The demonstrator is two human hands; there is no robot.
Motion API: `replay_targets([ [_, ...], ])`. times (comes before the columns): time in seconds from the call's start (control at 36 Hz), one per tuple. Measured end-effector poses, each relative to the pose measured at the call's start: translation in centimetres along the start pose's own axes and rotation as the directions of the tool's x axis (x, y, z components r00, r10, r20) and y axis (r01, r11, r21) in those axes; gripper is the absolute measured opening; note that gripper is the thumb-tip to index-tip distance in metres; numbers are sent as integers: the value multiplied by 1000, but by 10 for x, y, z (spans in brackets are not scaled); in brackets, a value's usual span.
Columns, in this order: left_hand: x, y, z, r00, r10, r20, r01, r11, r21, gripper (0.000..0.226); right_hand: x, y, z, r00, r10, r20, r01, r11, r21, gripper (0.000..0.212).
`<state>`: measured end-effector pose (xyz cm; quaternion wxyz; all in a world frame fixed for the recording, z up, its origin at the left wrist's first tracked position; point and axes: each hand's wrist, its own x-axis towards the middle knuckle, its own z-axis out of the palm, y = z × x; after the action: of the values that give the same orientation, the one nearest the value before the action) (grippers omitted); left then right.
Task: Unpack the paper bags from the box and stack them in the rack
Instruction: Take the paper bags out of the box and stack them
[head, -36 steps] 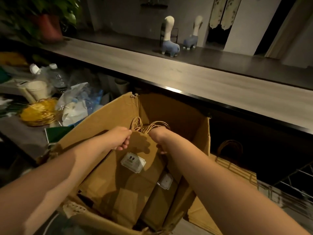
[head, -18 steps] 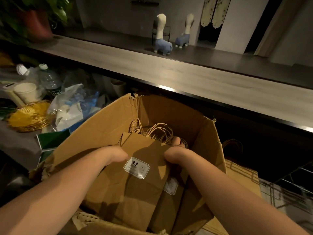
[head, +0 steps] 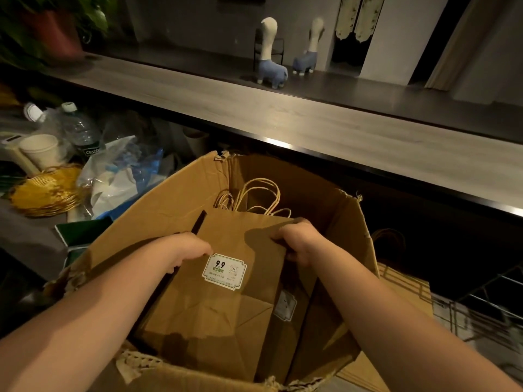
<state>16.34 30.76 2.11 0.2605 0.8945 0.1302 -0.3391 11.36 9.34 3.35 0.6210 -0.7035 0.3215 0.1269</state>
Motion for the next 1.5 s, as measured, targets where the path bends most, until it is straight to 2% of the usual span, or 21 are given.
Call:
replay_targets([
  [0.08,-2,0,-5,1000,10,-17,-11,999,-52,71,-1,-2,-1,999,-11,48,6,994,110,68],
  [0.17,-2,1,-10,999,38,-18,-40,981,-190,61,-2,-6,-7,998,-41,42,30,968,249,71],
  [0.25,-2,1,-18,992,116,-40,-123,923,-365,37,-3,-8,-13,993,-112,28,99,947,305,60],
  [0.33,-5,2,-26,979,200,-30,-190,858,-477,29,-3,-10,-15,985,-170,2,159,925,344,45],
  [0.47,-10,5,-29,962,263,-65,-256,802,-539,35,-4,-10,-14,966,-260,-4,246,908,338,29],
  [0.58,-12,4,-33,947,298,-118,-311,765,-564,35,-7,-12,-14,948,-319,11,296,891,343,29],
  [0.69,-17,4,-38,910,386,-151,-375,608,-700,33,-14,-16,-17,920,-385,69,324,849,417,26],
  [0.86,-25,7,-46,864,458,-208,-424,441,-791,32,-20,-21,-19,884,-445,142,322,800,506,25],
  [1.0,-23,6,-49,836,501,-224,-421,324,-847,59,-21,-19,-16,884,-438,166,345,848,403,25],
  [1.11,-26,4,-49,811,569,-137,-406,378,-832,62,-20,-19,-21,873,-466,145,368,824,431,28],
  [1.19,-29,3,-47,787,617,-7,-405,508,-760,92,-21,-19,-25,856,-494,150,377,796,473,30],
  [1.25,-31,3,-45,771,634,53,-401,549,-734,99,-24,-19,-26,837,-518,174,391,790,473,27],
  [1.42,-32,1,-49,752,659,-3,-462,525,-715,98,-24,-20,-26,831,-526,181,371,767,524,27],
  [1.5,-32,0,-51,757,653,25,-426,522,-739,98,-21,-21,-26,839,-516,174,332,738,588,32],
])
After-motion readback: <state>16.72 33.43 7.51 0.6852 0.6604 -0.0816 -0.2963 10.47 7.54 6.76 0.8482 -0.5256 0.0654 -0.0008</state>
